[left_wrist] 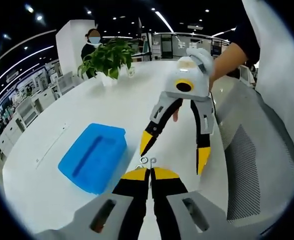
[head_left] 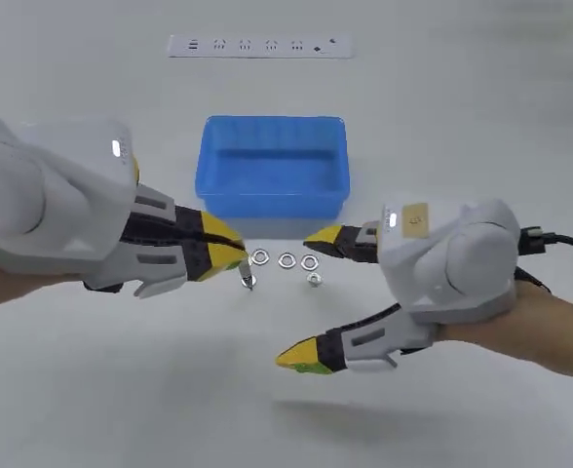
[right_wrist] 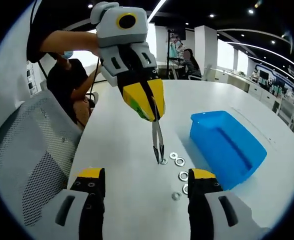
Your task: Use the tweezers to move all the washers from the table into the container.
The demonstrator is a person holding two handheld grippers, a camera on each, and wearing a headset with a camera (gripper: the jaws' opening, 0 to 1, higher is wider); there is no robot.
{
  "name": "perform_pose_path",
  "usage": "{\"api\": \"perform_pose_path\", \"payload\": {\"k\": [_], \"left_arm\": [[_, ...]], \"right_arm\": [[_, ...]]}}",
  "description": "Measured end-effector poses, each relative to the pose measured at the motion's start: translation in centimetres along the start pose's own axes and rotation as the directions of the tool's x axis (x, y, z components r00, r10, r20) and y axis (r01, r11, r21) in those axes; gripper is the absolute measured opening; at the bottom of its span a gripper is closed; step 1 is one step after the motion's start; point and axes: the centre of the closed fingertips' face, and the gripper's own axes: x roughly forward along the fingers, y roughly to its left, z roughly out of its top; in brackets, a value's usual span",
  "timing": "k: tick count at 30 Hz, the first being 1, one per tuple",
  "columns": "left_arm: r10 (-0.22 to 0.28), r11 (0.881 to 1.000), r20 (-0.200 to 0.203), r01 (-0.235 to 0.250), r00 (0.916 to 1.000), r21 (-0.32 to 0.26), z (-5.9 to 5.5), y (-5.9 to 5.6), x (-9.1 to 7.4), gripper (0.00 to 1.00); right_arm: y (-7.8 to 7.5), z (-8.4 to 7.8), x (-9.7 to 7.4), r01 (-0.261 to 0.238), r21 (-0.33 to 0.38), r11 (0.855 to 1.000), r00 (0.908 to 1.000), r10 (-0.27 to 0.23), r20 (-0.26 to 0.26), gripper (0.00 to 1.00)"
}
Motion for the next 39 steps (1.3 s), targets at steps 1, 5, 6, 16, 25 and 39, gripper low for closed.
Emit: {"api": "perform_pose_path", "payload": {"k": [1, 5, 6, 16, 25, 39], "left_arm": [[0.001, 1.0, 0.001, -0.001, 1.0, 0.0, 0.0, 0.0, 0.0, 0.05], [0.008, 1.0, 0.003, -0.008, 1.0, -0.012, -0.1, 0.2, 0.0, 0.05], [0.009, 1.0, 0.005, -0.008, 0.9999, -0.015, 0.0, 0.3, 0.0, 0.05], [-0.011, 1.0, 0.016, 0.011, 0.9998, -0.008, 0.3, 0.0, 0.5, 0.05], [-0.03, 1.0, 0.015, 0.03, 0.9995, -0.007, 0.1, 0.1, 0.3, 0.05], [-0.034, 0.999, 0.01, 0.034, 0.9994, 0.001, 0.0, 0.1, 0.5, 0.05]], "right_arm": [[0.2, -0.2, 0.4, -0.024, -0.004, 1.0, 0.9996, 0.024, -0.013, 0.63], [0.3, 0.1, 1.4, -0.063, -0.029, 0.998, 0.998, 0.063, -0.009, 0.44], [0.2, 0.2, 1.6, -0.065, -0.029, 0.997, 0.9979, 0.064, -0.008, 0.42], [-0.9, 1.0, 3.2, -0.101, -0.046, 0.994, 0.9946, 0.102, 0.019, 0.28], [-0.9, 1.6, 3.3, -0.136, -0.166, 0.977, 0.9887, 0.144, 0.039, 0.21], [-1.6, 1.7, 3.4, -0.122, -0.2, 0.972, 0.9915, 0.129, 0.02, 0.1]]}}
